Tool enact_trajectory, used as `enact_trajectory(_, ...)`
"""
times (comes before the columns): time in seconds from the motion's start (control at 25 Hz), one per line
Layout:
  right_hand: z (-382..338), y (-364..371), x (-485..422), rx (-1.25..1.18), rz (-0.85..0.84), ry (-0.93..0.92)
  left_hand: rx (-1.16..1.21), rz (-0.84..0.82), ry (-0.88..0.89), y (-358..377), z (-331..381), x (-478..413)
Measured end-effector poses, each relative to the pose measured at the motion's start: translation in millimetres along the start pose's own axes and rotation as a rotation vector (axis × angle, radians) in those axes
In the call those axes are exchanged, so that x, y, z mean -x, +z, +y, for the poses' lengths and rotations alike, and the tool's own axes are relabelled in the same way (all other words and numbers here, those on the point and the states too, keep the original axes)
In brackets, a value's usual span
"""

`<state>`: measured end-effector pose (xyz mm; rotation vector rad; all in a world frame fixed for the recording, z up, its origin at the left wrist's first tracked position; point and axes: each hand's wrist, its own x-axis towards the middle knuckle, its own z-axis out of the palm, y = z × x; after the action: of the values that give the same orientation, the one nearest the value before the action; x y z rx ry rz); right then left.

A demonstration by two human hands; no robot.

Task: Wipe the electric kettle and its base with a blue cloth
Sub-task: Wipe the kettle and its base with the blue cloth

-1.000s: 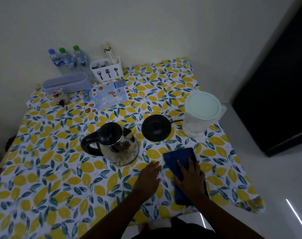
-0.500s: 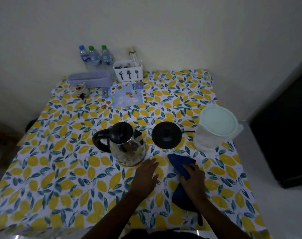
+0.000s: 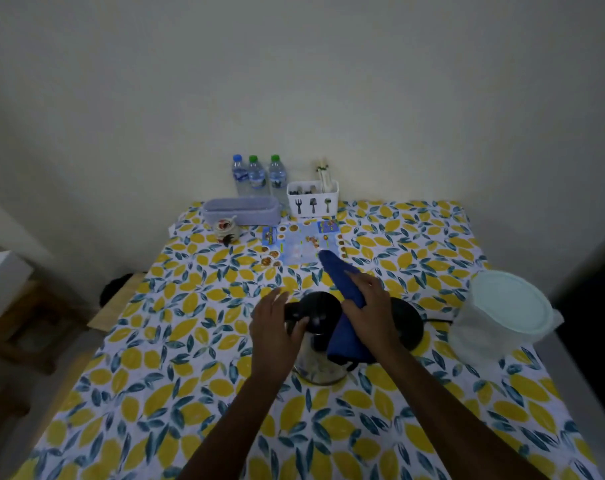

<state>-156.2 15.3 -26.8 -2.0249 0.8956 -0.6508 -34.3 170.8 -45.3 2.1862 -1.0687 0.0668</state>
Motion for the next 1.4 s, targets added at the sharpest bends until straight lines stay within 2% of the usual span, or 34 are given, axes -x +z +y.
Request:
enact_trajectory(0.08,-20,22,-13,0.14,-0.183,-0.025,0.017,-0.188,-0.122,-12,-20,-10)
enact_trajectory(0.16,-30,39,-19,0.244,-0.301,0.002,0.168,-0.286,-0.17,-16,-31,-10)
enact_trajectory(0.28,-30,46,-11,0.304,-0.209,0.007,0.252,-0.248,-0.224,-17,-38,-13)
enact_trajectory(0.4,-22,60,18,0.737,-0.082,-0.222,0.309,-0.251,-0.247,-20,-46,-21)
enact_trajectory(0.44,-22,67,29,0.808,-0.044,-0.288,0.285,-0.257,-0.225,-21,-50,-24)
enact_trajectory(0.52,-25,77,41,0.86,0.027,-0.309,0.274,-0.259,-0.205,-21,-56,-26)
enact_trajectory(0.68,-42,80,18,0.807,-0.005,-0.119,0.321,-0.275,-0.214,-19,-63,-28)
enact_trajectory(0.76,-53,80,-2,0.774,-0.114,-0.051,0.328,-0.298,-0.208,-21,-64,-28)
enact_trajectory(0.92,-73,73,-46,0.69,-0.373,0.201,0.263,-0.363,-0.132,-24,-50,-27)
enact_trajectory(1.08,-81,65,-73,0.561,-0.539,0.279,0.301,-0.367,-0.1,-25,-27,-23)
enact_trajectory(1.24,-65,29,-80,0.186,-0.457,0.368,0.106,-0.419,-0.136,-24,-35,-35)
enact_trajectory(1.4,-19,-1,-53,-0.033,-0.269,0.428,0.138,-0.476,0.015,-12,-27,-40)
